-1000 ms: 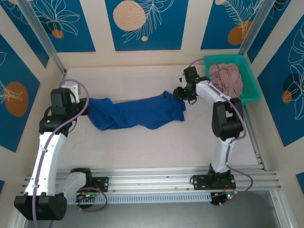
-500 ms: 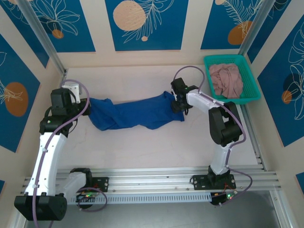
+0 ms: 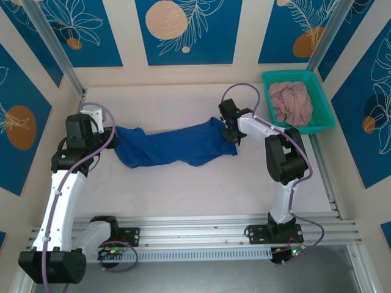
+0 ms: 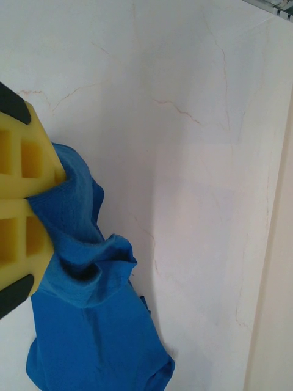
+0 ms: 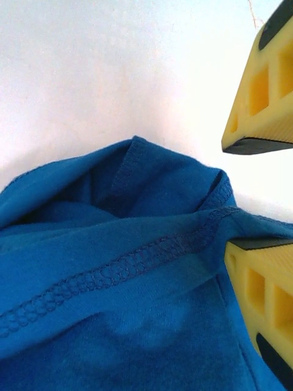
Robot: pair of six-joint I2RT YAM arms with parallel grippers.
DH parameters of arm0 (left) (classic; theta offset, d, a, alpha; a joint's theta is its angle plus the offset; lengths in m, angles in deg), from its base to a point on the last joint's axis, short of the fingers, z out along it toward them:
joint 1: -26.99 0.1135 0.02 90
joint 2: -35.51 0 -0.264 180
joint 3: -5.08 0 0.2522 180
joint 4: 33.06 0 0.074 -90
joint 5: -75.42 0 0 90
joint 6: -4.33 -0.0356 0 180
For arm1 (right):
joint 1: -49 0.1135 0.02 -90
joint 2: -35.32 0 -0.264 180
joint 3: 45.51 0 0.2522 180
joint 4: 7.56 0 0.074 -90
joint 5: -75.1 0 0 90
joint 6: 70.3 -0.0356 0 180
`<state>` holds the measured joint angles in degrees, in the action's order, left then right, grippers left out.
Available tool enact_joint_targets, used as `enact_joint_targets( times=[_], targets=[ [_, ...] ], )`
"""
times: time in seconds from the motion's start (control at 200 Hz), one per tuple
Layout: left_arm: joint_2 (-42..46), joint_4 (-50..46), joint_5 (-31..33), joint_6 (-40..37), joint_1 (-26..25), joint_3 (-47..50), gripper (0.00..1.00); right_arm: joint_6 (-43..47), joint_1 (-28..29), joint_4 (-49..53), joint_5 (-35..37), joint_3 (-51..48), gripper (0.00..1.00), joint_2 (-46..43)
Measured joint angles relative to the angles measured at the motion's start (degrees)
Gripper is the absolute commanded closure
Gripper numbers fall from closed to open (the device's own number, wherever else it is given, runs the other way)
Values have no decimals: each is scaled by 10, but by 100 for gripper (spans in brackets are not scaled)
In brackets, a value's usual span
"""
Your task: Fold the inside-out t-shirt
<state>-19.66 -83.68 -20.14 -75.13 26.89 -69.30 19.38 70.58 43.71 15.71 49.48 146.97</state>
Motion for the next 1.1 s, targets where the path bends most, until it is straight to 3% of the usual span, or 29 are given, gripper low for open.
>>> enact_joint_targets(
  times=[0.165,0.685,0.995,1.1],
  targets=[
    [0,0,0,0,0,0,100,-2,-17,-7,-6,0,73,0],
    [0,0,0,-1,0,1,100,-25,-58,-39,-123,1,75,16],
    [0,0,0,-2,0,2,100,-43,-68,-50,-166,3,98,25],
    [0,0,0,-2,0,2,100,-57,-77,-67,-200,-20,100,-11]
  ],
)
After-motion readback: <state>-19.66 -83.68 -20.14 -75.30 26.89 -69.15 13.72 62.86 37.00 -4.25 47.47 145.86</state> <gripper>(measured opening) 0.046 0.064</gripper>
